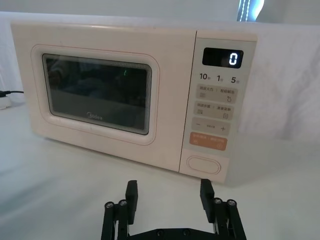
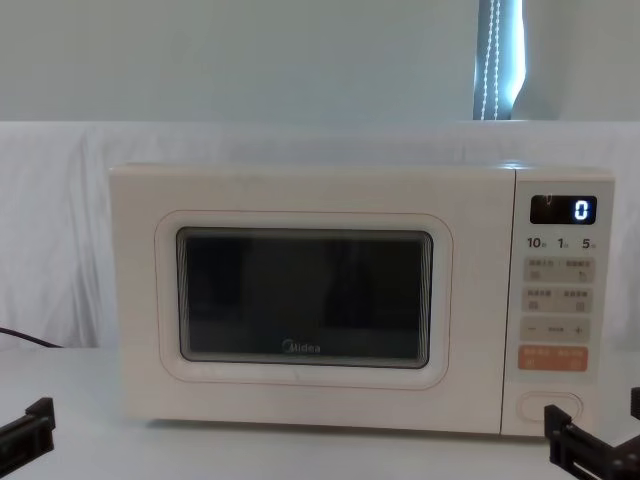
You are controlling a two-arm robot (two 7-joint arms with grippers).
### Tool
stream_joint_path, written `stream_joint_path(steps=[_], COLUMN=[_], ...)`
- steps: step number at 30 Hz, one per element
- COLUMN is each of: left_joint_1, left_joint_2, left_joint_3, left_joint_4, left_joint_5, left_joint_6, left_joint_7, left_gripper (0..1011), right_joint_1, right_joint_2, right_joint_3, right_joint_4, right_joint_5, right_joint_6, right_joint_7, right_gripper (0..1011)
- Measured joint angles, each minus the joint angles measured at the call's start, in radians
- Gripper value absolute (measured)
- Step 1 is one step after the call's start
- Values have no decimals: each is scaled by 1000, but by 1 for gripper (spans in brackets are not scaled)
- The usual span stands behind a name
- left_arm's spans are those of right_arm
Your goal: Press the button to open the microwave door with one hand; close the microwave door with the other hand.
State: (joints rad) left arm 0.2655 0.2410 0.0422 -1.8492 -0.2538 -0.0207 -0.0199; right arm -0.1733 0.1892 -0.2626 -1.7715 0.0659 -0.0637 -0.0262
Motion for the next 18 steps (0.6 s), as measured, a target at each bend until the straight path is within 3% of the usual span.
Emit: stream_joint_path(steps=[18], left_joint_1=[0], left_joint_2=[0], left_joint_3=[0], left_joint_4=[0], left_joint_5=[0], left_joint_6=[0], left_joint_7=[0], left_gripper=[1001], right_joint_1=[-1], right_joint_2=[-3], right_joint_3=[3], right_joint_4=[0], right_joint_5=[-1], right_joint_6=[0], right_joint_7=[1], right_gripper=[283])
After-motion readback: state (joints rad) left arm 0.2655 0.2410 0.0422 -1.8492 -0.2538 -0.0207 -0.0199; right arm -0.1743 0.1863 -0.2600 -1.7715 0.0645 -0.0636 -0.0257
